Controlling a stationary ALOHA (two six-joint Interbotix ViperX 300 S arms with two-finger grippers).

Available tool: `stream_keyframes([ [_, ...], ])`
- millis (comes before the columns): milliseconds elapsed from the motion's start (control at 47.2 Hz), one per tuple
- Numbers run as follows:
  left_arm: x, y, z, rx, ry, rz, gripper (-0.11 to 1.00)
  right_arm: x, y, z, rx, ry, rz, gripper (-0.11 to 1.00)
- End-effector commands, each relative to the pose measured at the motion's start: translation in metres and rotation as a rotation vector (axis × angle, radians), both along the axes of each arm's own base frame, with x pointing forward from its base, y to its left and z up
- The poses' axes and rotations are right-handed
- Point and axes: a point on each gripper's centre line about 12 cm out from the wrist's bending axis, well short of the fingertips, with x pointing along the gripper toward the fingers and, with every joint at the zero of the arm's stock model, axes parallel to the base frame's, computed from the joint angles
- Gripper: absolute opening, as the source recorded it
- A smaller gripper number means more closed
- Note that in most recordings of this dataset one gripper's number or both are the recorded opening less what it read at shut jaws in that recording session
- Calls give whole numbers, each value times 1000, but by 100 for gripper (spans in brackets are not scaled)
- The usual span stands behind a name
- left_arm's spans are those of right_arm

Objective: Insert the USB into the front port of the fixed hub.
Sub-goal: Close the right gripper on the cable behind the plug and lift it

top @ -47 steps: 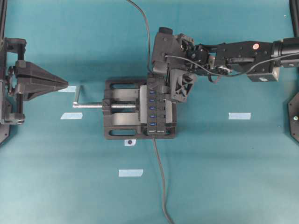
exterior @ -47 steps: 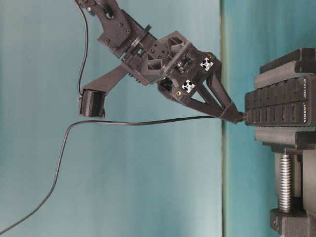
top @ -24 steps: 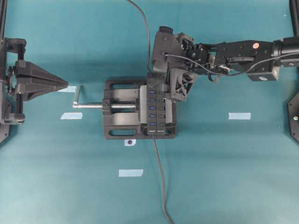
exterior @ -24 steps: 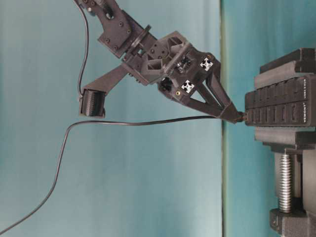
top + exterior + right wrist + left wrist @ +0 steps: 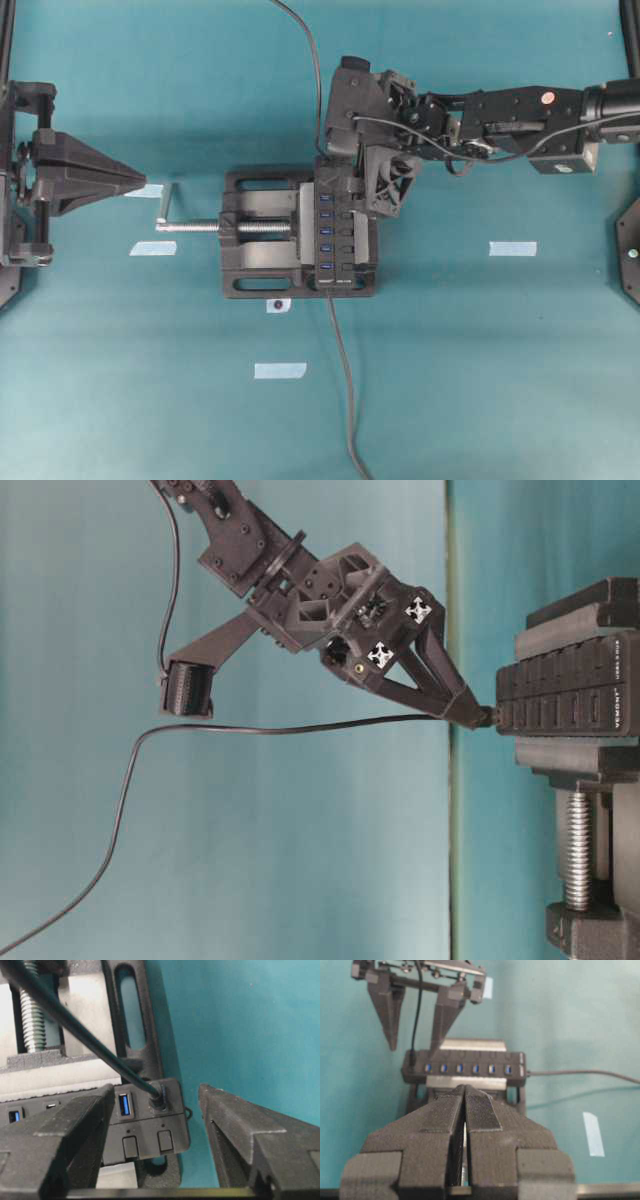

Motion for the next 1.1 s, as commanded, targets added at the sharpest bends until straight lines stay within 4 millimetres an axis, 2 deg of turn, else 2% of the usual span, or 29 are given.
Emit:
stream_keyframes([
  [0,1,1,4,1,-12,3,0,6,-2,15,-18,-45,6,65],
  [466,1,1,5,3,-15,3,0,6,-2,13,-18,-43,6,57],
  [551,1,1,5,1,-18,3,0,7,-2,14,-20,-54,6,51],
  [848,0,1,6,-10,-22,7,0,8,-3,18,-23,-73,3,11],
  [954,0,1,5,-14,-21,9,0,7,-2,16,-19,-60,3,5],
  [1081,0,1,5,-13,-21,8,0,6,-2,15,-13,-47,1,4],
])
